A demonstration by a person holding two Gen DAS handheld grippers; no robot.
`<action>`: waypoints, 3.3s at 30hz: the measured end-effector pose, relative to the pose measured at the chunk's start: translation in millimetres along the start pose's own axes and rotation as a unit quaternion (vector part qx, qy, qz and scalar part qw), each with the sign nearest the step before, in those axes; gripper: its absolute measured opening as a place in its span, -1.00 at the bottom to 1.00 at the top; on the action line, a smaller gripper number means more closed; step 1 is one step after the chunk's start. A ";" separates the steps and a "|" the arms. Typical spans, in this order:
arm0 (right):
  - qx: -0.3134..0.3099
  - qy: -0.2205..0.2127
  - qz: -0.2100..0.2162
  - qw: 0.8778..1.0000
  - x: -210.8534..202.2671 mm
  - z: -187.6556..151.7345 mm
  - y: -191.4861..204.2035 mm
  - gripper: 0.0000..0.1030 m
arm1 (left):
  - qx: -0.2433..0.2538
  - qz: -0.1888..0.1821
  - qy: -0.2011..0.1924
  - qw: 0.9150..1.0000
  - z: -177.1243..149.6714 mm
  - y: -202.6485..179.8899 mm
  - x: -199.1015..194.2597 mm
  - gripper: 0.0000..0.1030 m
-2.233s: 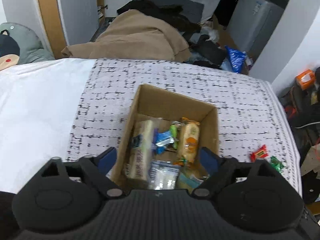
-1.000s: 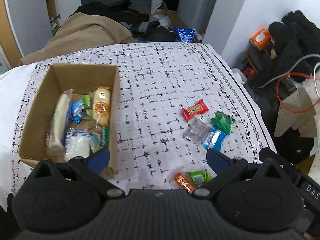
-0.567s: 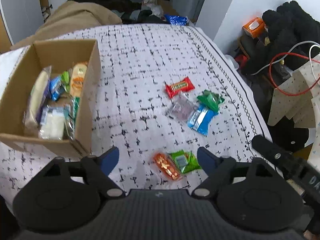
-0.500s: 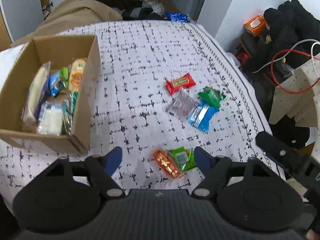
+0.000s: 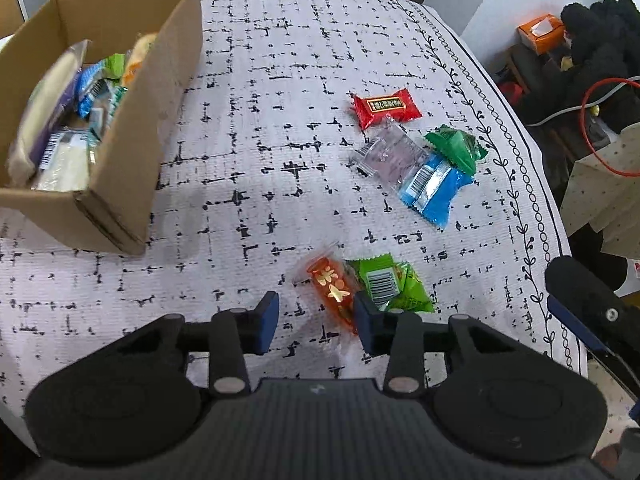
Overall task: Organize snacks
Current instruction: 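Move the left tool to the orange packet while the right tool reaches the green packet, then grasp the orange packet with the left tool while the right tool grasps the green packet, then carry the orange and green packets into the box and open both tools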
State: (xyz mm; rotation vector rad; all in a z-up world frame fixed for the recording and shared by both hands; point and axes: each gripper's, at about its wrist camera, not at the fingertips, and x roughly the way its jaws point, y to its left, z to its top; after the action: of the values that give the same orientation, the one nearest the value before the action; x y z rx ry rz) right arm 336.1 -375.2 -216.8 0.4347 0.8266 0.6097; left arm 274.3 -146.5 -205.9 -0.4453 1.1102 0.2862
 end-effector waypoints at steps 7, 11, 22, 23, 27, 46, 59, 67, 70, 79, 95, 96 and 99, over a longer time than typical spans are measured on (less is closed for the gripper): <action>0.003 0.012 0.002 1.000 9.4 -2.8 -4.3 0.33 | -0.012 -0.011 -0.001 1.000 5.5 -6.9 12.0 -0.22; 0.008 0.019 0.003 1.000 14.6 -4.7 -7.7 0.27 | -0.028 -0.016 0.002 0.999 6.6 -9.5 21.2 -0.22; -0.002 0.050 0.019 0.999 43.4 -7.6 5.7 0.18 | -0.046 -0.009 -0.013 0.999 8.9 -0.7 14.4 -0.54; -0.006 0.053 0.020 0.998 45.9 -8.6 9.3 0.16 | -0.048 -0.008 -0.015 0.999 9.4 1.8 12.2 -0.55; -0.024 0.068 0.013 0.997 58.1 -13.8 19.5 0.12 | -0.053 -0.002 -0.027 0.998 12.5 12.9 2.6 -0.56; -0.108 0.061 -0.020 0.992 75.5 -19.2 65.6 -0.37 | -0.029 0.003 -0.069 0.997 28.4 35.6 -56.6 -0.57; -0.109 0.010 -0.004 0.994 65.3 -2.8 104.6 -0.37 | -0.012 -0.018 -0.097 0.995 61.7 54.0 -97.9 -0.57; -0.096 -0.017 0.016 0.995 60.7 0.8 123.0 -0.37 | -0.025 -0.005 -0.111 0.993 83.3 84.3 -107.9 -0.57; -0.099 -0.024 0.024 0.995 61.3 0.6 134.0 -0.37 | -0.036 0.000 -0.114 0.993 88.8 96.7 -109.9 -0.57; -0.105 -0.021 0.060 0.993 65.0 1.1 158.0 -0.37 | -0.041 0.017 -0.120 0.992 104.7 127.8 -116.0 -0.57; -0.154 0.027 0.085 0.984 95.7 -21.5 209.3 -0.37 | -0.089 0.024 -0.097 0.991 115.4 173.8 -101.9 -0.56; -0.155 0.029 0.084 0.984 97.1 -21.6 210.7 -0.37 | -0.088 0.026 -0.099 0.991 114.6 174.3 -102.5 -0.56; -0.157 0.037 0.086 0.983 99.0 -23.7 212.2 -0.37 | -0.093 0.029 -0.097 0.990 113.3 175.7 -104.1 -0.48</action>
State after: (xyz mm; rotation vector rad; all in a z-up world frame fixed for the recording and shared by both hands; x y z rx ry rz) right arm 299.7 -149.0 -162.9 0.1971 0.7517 0.9051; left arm 243.7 61.9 -105.0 -0.5398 0.9100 0.4771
